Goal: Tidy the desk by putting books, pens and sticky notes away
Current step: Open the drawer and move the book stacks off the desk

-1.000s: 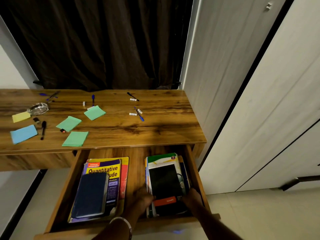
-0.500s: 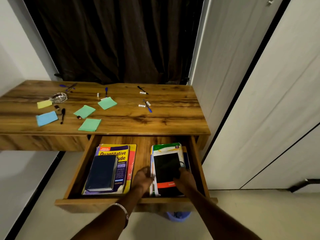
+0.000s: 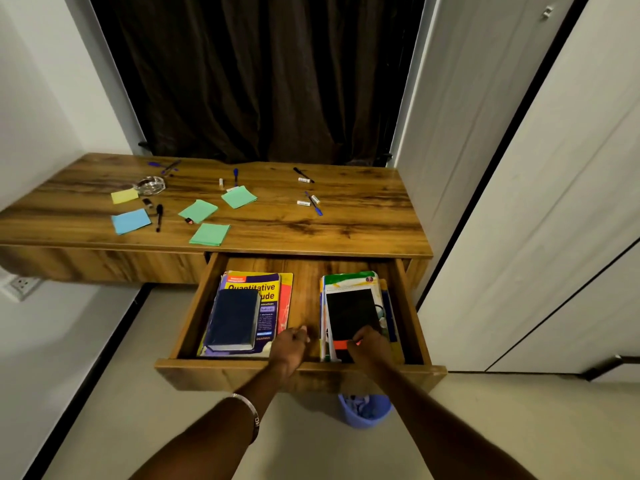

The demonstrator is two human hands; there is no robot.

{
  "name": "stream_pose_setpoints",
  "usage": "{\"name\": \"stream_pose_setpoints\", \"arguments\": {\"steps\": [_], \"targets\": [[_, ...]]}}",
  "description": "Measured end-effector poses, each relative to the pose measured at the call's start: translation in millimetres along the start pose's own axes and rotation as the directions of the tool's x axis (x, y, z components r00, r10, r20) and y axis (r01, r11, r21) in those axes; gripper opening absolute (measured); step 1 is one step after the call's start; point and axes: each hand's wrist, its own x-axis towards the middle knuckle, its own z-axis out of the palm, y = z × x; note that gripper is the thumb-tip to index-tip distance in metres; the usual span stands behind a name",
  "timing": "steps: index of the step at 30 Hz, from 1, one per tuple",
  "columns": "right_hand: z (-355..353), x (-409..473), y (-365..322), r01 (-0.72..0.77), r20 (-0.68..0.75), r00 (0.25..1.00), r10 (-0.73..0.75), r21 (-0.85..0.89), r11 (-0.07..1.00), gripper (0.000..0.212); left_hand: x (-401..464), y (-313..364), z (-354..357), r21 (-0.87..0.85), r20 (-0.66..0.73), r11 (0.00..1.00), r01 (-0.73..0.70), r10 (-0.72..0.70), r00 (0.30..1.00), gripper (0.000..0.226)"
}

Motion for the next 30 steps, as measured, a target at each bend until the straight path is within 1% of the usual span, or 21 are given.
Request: {"name": "stream_pose_setpoints", "arguments": {"steps": [2, 5, 6, 8, 11, 13, 14, 16, 17, 18, 19, 21, 23, 26, 28, 30], "targets": [[4.4, -15.0, -6.5, 0.001, 0.052, 0.999, -0.002, 0.013, 1.0, 0.01, -11.9, -5.4, -8.8, -0.019, -0.013, 1.0, 0.007, -0.007, 1.0, 0.036], [15.3, -36.8, -10.9, -0.01, 0.174, 0.985, 0.004, 0.033, 0.999, 0.019, -26.9, -17.5, -19.2, -0.043, 0.002, 0.999, 0.032, -0.032, 1.0, 0.039], [19.4, -42.0, -10.9, -0.05, 0.202, 0.979, 0.039, 0.051, 0.997, 0.021, -31.8, -21.4, -21.0, -0.028, 0.023, 0.998, 0.052, -0.052, 0.998, 0.04], [28.5, -52.4, -11.3, -0.156, 0.272, 0.956, 0.107, 0.167, 0.974, 0.02, -40.5, -31.0, -25.3, 0.037, 0.069, 0.992, 0.121, -0.123, 0.99, 0.041], [38.7, -64.6, -11.0, -0.217, 0.366, 0.925, 0.101, 0.293, 0.931, 0.013, -62.4, -31.5, -37.1, 0.082, 0.21, 0.977, 0.195, -0.208, 0.955, 0.038], [46.5, -69.8, -7.8, -0.24, 0.399, 0.912, 0.095, 0.331, 0.913, 0.005, -71.7, -32.4, -43.9, 0.012, 0.276, 0.975, 0.222, -0.217, 0.936, 0.038], [50.2, -72.7, -6.4, -0.251, 0.405, 0.91, 0.089, 0.366, 0.896, 0.004, -77.9, -32.5, -47.4, -0.063, 0.28, 0.965, 0.253, -0.226, 0.933, 0.039], [56.4, -76.4, -7.1, -0.311, 0.387, 0.913, 0.131, 0.45, 0.837, 0.013, -81.7, -35.7, -49.0, -0.27, 0.252, 0.922, 0.278, -0.211, 0.945, 0.039], [57.0, -79.0, -11.1, -0.36, 0.394, 0.905, 0.159, 0.512, 0.78, 0.019, -79.5, -38.1, -48.7, -0.361, 0.228, 0.887, 0.287, -0.215, 0.95, 0.034], [55.4, -82.2, -18.2, -0.4, 0.421, 0.892, 0.164, 0.566, 0.721, 0.023, -77.4, -40.6, -48.1, -0.41, 0.209, 0.863, 0.297, -0.228, 0.951, 0.028], [54.5, -83.3, -24.2, -0.428, 0.446, 0.881, 0.157, 0.61, 0.667, 0.025, -77.1, -40.8, -48.2, -0.438, 0.195, 0.846, 0.302, -0.238, 0.951, 0.02], [52.0, -83.7, -34.3, -0.45, 0.451, 0.877, 0.164, 0.656, 0.606, 0.025, -76.8, -38.0, -48.5, -0.506, 0.182, 0.811, 0.292, -0.231, 0.956, 0.01], [49.3, -84.5, -43.6, -0.453, 0.432, 0.883, 0.182, 0.686, 0.57, 0.02, -79.5, -29.7, -52.0, -0.558, 0.197, 0.778, 0.289, -0.215, 0.957, 0.017], [45.9, -84.5, -51.1, -0.454, 0.418, 0.887, 0.198, 0.705, 0.546, 0.013, -74.2, -22.6, -54.4, -0.591, 0.235, 0.736, 0.331, -0.235, 0.943, 0.018], [46.2, -80.4, -53.3, -0.455, 0.413, 0.887, 0.206, 0.704, 0.545, 0.013, -65.0, -23.9, -55.2, -0.574, 0.231, 0.744, 0.342, -0.254, 0.939, 0.015], [46.8, -74.0, -56.2, -0.456, 0.409, 0.887, 0.213, 0.703, 0.546, 0.009, -55.2, -24.2, -54.6, -0.569, 0.229, 0.748, 0.343, -0.256, 0.939, 0.016]]}}
